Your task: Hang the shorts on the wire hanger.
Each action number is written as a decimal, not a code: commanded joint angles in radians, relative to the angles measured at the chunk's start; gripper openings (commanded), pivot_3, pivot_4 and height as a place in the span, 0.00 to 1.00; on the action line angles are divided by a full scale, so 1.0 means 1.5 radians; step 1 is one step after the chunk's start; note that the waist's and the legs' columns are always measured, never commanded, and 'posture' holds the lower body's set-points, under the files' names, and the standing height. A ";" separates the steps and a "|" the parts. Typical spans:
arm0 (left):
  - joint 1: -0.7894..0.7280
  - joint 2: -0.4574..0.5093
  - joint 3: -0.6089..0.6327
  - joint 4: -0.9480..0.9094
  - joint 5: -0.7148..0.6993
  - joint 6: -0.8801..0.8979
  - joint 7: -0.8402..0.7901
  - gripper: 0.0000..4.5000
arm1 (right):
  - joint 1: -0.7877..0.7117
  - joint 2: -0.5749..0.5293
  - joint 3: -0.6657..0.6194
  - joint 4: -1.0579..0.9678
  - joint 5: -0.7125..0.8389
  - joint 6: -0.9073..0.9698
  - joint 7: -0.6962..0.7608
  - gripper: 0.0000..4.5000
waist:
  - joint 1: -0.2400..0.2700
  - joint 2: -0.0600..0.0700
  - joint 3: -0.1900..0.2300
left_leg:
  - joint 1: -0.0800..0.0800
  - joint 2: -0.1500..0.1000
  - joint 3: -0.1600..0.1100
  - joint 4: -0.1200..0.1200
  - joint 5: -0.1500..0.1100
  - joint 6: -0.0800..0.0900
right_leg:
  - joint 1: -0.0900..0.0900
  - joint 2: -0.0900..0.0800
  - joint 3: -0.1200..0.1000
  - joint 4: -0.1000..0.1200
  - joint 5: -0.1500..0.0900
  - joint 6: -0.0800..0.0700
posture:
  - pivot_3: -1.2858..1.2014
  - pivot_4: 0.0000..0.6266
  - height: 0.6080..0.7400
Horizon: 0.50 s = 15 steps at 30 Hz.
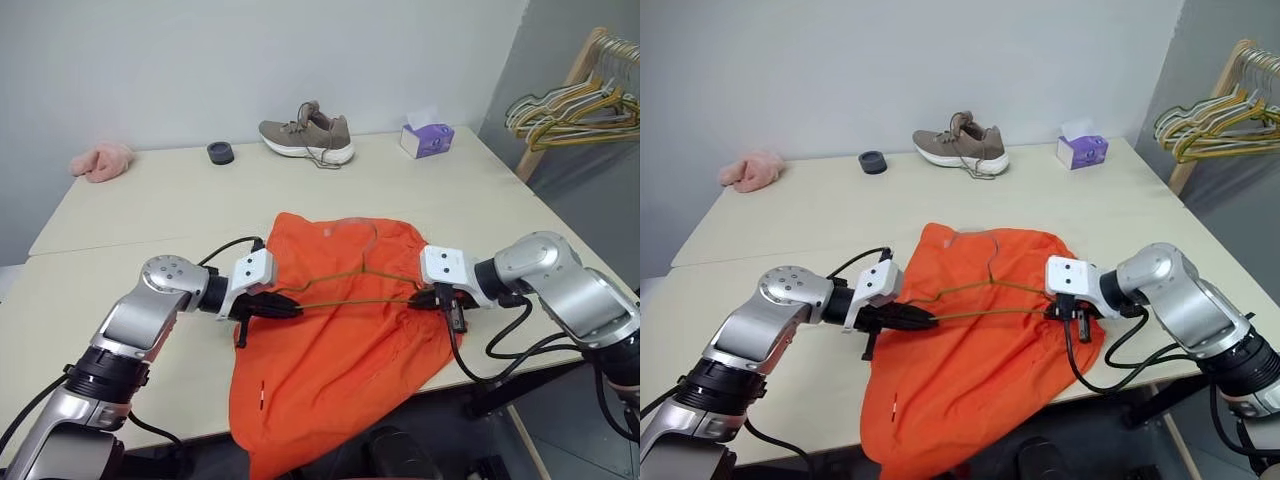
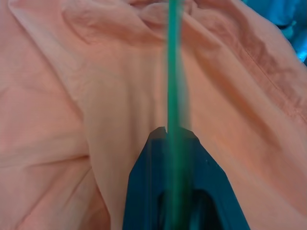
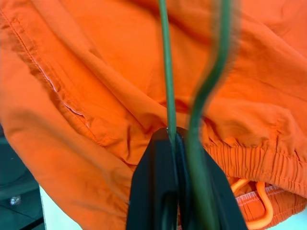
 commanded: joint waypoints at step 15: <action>-0.034 -0.054 0.093 0.015 -0.105 0.103 0.053 0.70 | 0.099 -0.069 -0.124 -0.087 0.077 0.090 -0.016 0.00 | -0.001 0.000 0.000 | 0.000 0.000 0.000 0.000 0.000 0.000 | 0.000 0.000 0.000 0.000 -0.001 0.001 | 0.40 0.08 1.00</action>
